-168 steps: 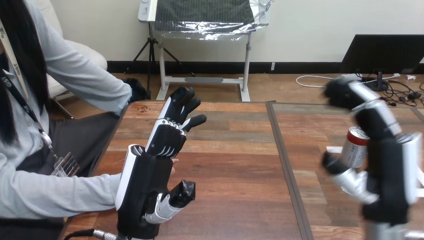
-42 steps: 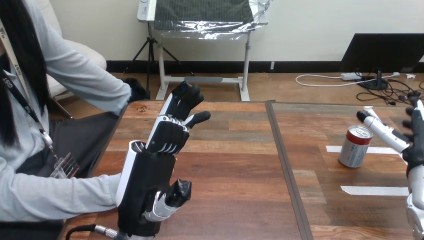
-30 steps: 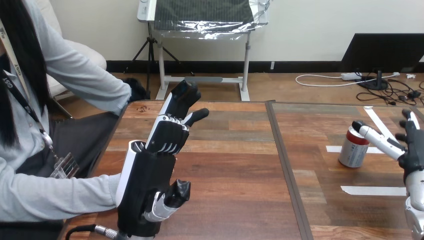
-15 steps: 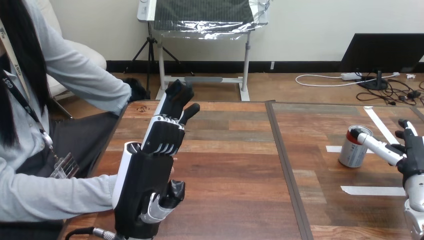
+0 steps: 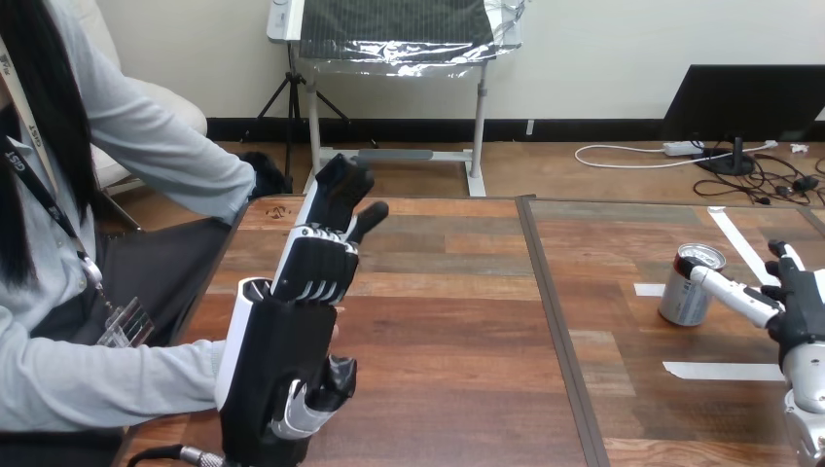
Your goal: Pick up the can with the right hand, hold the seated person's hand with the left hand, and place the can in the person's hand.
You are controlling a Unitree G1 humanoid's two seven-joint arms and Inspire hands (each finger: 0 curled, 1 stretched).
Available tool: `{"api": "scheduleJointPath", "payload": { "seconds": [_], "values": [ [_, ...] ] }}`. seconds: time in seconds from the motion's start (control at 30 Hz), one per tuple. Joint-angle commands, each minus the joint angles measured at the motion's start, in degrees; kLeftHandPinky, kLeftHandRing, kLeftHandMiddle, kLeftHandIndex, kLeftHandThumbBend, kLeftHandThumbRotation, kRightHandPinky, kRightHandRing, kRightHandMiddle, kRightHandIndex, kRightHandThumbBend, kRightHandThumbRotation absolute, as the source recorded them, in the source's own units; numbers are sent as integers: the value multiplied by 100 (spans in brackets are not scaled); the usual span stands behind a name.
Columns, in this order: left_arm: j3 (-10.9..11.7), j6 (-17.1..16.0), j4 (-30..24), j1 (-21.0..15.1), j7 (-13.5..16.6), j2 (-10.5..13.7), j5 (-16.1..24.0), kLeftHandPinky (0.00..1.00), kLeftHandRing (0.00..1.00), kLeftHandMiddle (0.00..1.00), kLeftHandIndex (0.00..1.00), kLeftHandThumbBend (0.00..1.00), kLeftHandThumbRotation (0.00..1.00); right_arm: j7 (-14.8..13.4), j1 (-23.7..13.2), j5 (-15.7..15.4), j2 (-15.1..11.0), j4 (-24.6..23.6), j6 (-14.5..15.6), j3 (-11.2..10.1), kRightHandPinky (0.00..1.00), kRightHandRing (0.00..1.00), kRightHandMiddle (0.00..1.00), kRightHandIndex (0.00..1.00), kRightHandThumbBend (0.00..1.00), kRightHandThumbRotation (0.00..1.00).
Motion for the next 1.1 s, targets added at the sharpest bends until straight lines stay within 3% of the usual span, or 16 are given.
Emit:
{"api": "scheduleJointPath", "payload": {
  "seconds": [0.0, 0.33, 0.5, 0.6, 0.7, 0.8, 1.07],
  "values": [
    [-59, 53, -332, -132, -92, 74, -107, 89, 98, 98, 97, 83, 78, -17, -437, -49, 4, -11, 8, 88, 86, 94, 96, 98, 100, 52],
    [-103, 327, -571, 9, -276, 129, -334, 91, 100, 98, 97, 85, 75, 11, -412, -60, 43, -1, 15, 96, 86, 93, 95, 97, 100, 52],
    [-120, 458, -683, 52, -465, 153, -511, 94, 100, 99, 97, 84, 73, 62, -404, -4, 67, 5, 19, 57, 80, 89, 92, 97, 100, 51],
    [-52, 383, -655, 44, -486, 100, -492, 94, 100, 99, 97, 84, 72, -9, -415, -116, 60, 14, 98, 170, 78, 88, 91, 97, 100, 52],
    [-77, 451, -678, 31, -693, 135, -687, 95, 100, 99, 97, 84, 71, 36, -424, -82, 72, 12, 111, 156, 77, 88, 92, 97, 100, 53],
    [6, 239, -593, -2, -706, 96, -599, 95, 100, 99, 97, 81, 72, 102, -422, -46, 81, 15, 125, 140, 80, 90, 94, 97, 100, 53],
    [34, 277, -660, 29, -824, 92, -662, 95, 100, 99, 97, 79, 73, 77, -429, -91, 96, 21, 150, 194, 79, 90, 94, 97, 100, 54]
  ]
}}
